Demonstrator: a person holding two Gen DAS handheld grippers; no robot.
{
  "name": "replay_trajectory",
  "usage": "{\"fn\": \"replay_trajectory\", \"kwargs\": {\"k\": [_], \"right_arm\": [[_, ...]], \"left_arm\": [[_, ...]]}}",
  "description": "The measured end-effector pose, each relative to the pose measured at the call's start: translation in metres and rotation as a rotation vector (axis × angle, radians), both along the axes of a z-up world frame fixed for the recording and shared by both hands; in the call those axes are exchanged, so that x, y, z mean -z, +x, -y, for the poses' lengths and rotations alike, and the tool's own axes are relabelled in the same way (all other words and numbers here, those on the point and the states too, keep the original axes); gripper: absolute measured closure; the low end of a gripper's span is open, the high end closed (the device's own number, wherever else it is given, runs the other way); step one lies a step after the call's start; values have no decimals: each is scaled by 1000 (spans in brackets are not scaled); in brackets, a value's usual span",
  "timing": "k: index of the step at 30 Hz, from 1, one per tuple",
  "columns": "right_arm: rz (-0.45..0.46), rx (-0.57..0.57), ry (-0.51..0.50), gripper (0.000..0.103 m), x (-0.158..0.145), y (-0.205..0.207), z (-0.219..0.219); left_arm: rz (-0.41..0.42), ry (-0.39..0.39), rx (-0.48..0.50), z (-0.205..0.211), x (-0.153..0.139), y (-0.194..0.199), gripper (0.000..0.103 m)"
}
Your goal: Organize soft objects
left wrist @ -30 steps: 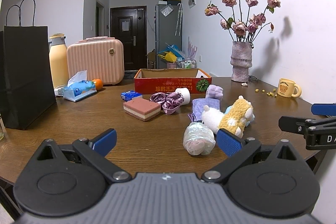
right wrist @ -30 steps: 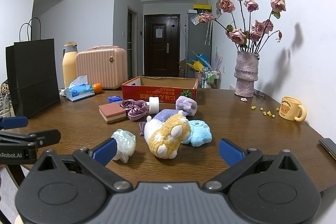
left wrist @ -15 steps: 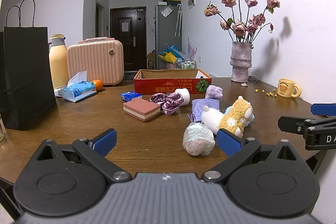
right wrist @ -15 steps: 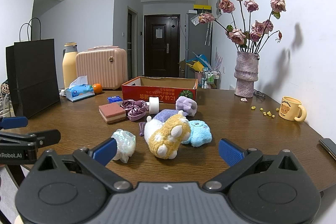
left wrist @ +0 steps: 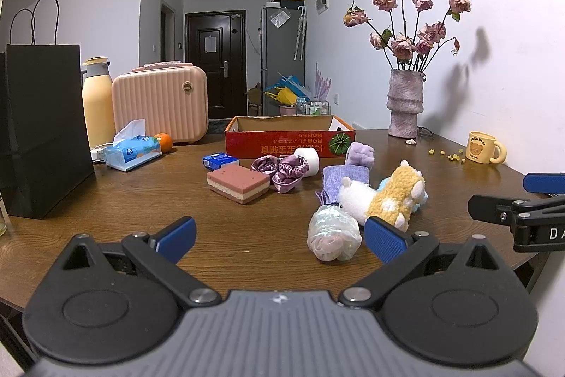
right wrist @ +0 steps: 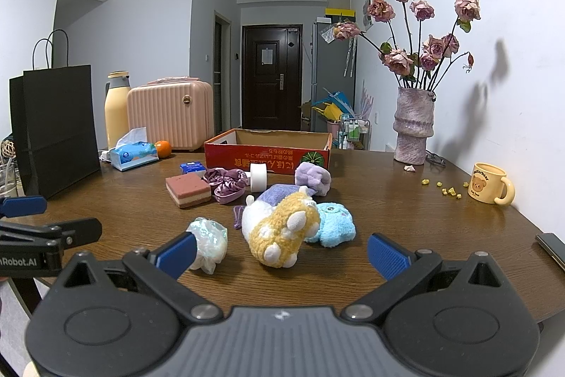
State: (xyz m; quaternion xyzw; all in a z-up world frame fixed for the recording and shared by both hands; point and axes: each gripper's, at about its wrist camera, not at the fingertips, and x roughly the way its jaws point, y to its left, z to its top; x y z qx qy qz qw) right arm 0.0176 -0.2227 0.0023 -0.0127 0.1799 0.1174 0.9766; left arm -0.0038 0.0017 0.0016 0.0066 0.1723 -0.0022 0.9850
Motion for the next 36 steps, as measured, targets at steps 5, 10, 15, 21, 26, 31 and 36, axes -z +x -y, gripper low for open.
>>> {"fn": "replay_trajectory", "kwargs": {"k": [5,10,15,21,26,31,36], "right_arm": [[2,1,-1,0,-3,-2,-1],[2,0,-2,0,-2,-2,-1],[2,0,-2,0,-2,-2,-1],[2,0,-2,0,-2,-2,0],[7,6,-8,0,-6,2,1],[-12,6,-6,0,-1,14,0],[-30,7,-10,0,2,26,0]], "left_arm": [[1,0,0,0,0,0,0],[1,0,0,0,0,0,0],[0,1,0,0,0,0,0],[1,1,1,0,0,0,0],[1,0,4,1,-2,1,0],[-24,-3,21,5,-1,14,0],[-39,-6,32,7,2,29,0]]}}
